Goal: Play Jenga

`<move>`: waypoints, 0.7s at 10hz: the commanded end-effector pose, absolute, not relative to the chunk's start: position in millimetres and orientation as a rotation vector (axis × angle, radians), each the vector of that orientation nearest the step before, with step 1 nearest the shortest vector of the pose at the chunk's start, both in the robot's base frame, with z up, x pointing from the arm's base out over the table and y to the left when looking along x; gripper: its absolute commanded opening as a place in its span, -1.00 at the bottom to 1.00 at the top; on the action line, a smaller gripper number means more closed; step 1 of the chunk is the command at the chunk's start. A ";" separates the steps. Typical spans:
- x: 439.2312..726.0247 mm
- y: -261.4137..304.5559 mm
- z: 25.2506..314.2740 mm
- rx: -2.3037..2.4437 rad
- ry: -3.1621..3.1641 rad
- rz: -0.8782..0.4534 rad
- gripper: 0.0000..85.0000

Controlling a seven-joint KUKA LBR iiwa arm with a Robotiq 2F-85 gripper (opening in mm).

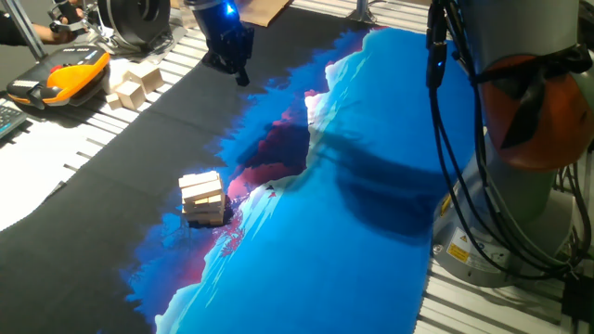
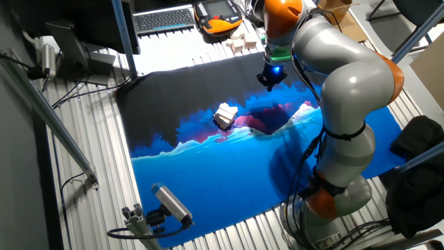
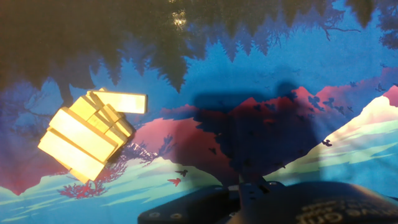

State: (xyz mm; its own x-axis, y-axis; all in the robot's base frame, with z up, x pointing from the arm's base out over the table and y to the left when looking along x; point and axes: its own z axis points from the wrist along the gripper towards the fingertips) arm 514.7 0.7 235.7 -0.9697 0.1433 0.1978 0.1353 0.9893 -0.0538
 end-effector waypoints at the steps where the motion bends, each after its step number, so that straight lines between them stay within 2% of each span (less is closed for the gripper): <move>1: 514.6 0.7 235.7 -0.212 -2.931 0.058 -1.00; 7: 514.7 0.7 235.8 -0.218 -2.929 0.058 -1.00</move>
